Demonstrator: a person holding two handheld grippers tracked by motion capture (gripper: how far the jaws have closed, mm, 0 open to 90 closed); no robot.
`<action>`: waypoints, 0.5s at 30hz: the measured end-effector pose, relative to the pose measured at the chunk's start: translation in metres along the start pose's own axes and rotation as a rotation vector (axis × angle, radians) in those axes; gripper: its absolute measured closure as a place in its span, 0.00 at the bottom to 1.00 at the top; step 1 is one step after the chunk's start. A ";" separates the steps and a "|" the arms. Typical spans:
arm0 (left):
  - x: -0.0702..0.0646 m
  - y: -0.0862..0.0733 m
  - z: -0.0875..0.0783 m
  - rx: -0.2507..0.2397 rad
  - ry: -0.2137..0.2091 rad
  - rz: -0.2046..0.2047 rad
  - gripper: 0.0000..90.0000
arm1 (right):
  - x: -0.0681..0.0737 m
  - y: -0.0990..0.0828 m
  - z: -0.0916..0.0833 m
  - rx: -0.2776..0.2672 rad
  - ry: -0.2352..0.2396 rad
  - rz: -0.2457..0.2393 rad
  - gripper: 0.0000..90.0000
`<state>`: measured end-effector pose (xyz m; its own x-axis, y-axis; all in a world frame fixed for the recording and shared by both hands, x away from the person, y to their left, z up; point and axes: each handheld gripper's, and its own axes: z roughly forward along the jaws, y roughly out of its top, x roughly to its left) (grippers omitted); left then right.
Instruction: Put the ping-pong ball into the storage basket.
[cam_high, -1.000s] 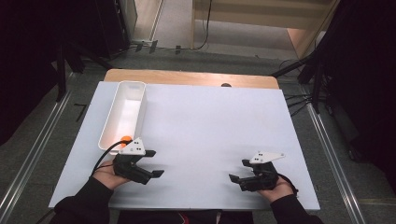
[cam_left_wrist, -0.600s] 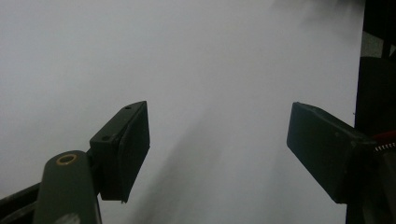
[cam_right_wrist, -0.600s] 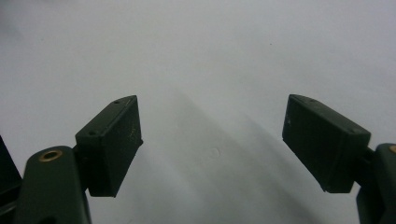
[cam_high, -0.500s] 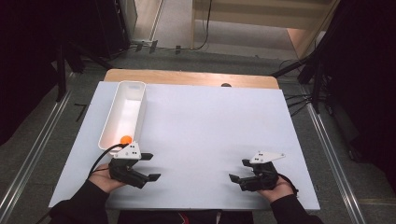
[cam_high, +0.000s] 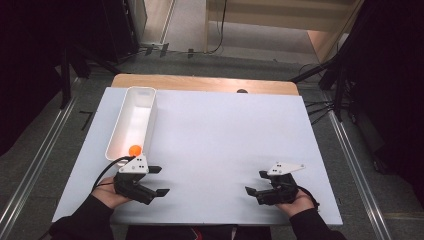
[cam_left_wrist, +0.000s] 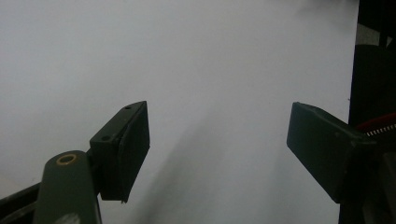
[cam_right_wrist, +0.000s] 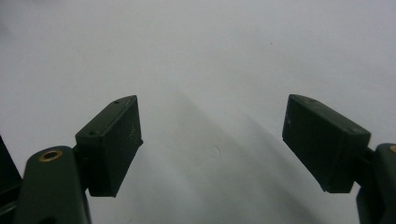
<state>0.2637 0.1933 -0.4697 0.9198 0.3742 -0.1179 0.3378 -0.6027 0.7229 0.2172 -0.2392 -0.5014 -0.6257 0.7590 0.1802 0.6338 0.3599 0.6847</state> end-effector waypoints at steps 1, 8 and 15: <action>0.000 0.000 0.000 0.002 -0.002 0.000 0.25 | 0.000 0.000 0.000 0.001 0.000 -0.002 0.21; 0.000 0.000 0.000 0.005 0.000 -0.001 0.25 | 0.000 0.000 0.000 0.002 0.001 -0.001 0.21; 0.000 0.000 0.001 0.005 -0.001 0.000 0.25 | 0.000 0.000 0.000 0.006 0.004 -0.003 0.21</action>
<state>0.2636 0.1928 -0.4699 0.9199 0.3738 -0.1184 0.3389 -0.6062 0.7195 0.2170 -0.2392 -0.5015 -0.6295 0.7557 0.1806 0.6343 0.3656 0.6812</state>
